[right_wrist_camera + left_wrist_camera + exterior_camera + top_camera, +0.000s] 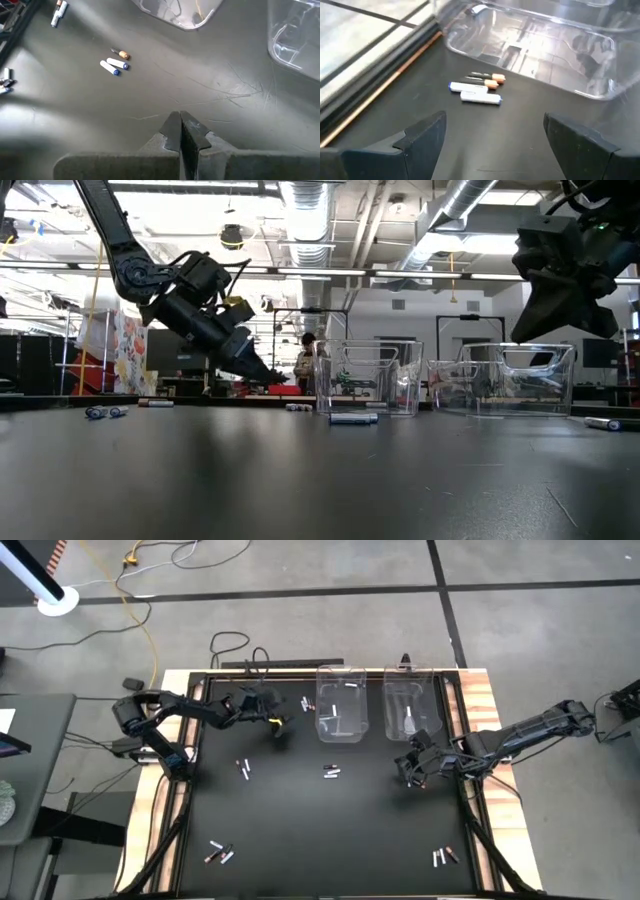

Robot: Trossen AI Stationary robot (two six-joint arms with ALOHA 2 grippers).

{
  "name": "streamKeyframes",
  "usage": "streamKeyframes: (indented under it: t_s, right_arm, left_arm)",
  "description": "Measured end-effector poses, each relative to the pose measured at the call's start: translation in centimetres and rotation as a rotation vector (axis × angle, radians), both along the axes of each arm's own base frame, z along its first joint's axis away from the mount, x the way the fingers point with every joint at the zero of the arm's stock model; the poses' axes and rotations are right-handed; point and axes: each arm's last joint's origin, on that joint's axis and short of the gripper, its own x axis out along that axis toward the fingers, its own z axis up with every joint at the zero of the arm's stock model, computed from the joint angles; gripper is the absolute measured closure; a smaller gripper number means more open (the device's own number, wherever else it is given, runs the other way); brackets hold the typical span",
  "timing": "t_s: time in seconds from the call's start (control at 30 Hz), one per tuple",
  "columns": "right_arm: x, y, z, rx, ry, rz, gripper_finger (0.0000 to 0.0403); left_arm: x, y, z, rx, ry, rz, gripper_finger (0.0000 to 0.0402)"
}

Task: Sort batteries
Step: Put the white battery into the left transparent bin

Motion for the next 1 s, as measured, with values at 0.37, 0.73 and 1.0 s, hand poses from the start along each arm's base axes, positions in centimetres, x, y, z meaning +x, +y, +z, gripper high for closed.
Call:
streamKeyframes:
  t_s: [0.37, 0.73, 1.0]
  right_arm:
    - [0.0, 0.0, 0.0, -0.004, 0.005, 0.003, 0.0385]
    - [0.0, 0.0, 0.0, 0.005, -0.001, -0.004, 0.0385]
    - [0.0, 0.1, 0.0, 0.002, 0.002, 0.001, 0.0385]
  left_arm:
    - [2.3, 0.3, -2.1, -0.056, 0.111, 0.005, 0.0072]
    - [3.8, 1.3, -3.2, 0.008, 0.122, 0.024, 0.0072]
    - [4.9, 1.9, -3.3, 0.043, 0.131, 0.006, 0.0072]
